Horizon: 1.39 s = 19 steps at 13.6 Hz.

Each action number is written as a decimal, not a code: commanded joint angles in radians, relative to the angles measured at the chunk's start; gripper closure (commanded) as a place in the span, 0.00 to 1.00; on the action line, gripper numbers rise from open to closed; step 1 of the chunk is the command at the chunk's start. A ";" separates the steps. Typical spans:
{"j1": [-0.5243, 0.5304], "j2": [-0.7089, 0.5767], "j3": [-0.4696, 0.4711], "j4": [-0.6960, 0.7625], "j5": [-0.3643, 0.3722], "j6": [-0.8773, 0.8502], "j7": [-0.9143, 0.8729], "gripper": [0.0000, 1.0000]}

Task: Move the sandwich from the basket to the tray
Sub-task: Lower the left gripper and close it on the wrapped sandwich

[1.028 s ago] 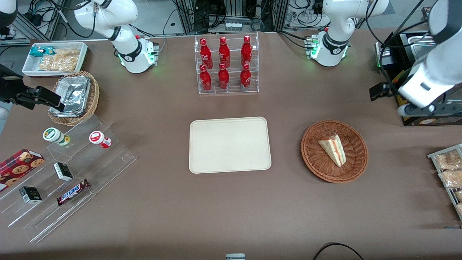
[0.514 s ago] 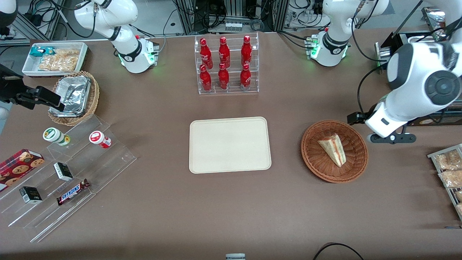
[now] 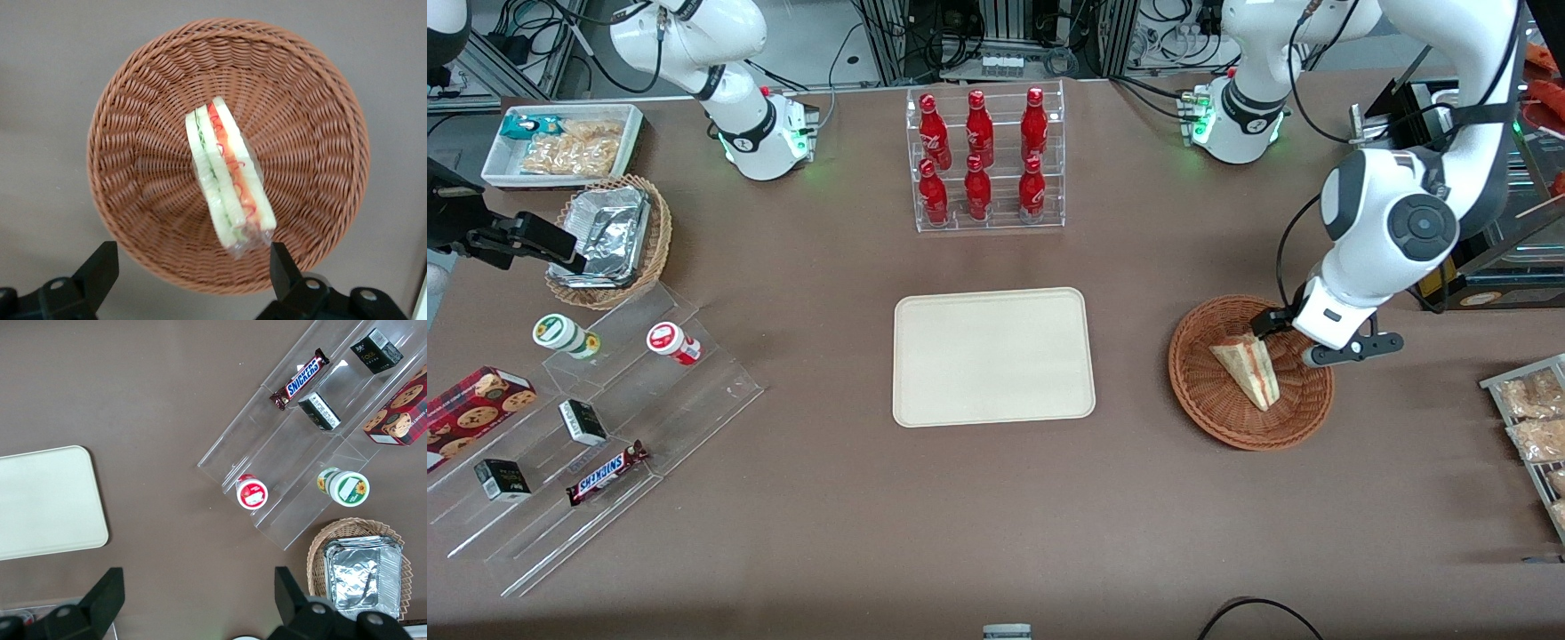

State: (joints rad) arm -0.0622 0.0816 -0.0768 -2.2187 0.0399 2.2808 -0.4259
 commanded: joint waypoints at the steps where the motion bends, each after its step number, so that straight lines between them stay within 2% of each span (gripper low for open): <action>1: -0.005 0.003 -0.029 -0.036 0.008 0.068 -0.257 0.00; 3: -0.005 0.038 -0.041 -0.030 0.008 0.095 -0.347 0.00; 12: 0.004 0.181 -0.040 -0.024 0.006 0.232 -0.412 0.01; 13: 0.004 0.181 -0.040 -0.024 0.006 0.226 -0.412 0.24; 15: 0.007 0.172 -0.038 -0.029 0.009 0.218 -0.381 0.84; 16: 0.009 0.170 -0.037 -0.029 0.009 0.215 -0.357 0.94; 19: 0.009 0.133 -0.035 -0.004 0.009 0.131 -0.269 0.97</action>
State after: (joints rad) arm -0.0578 0.2558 -0.1114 -2.2407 0.0402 2.4730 -0.7392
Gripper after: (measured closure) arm 0.586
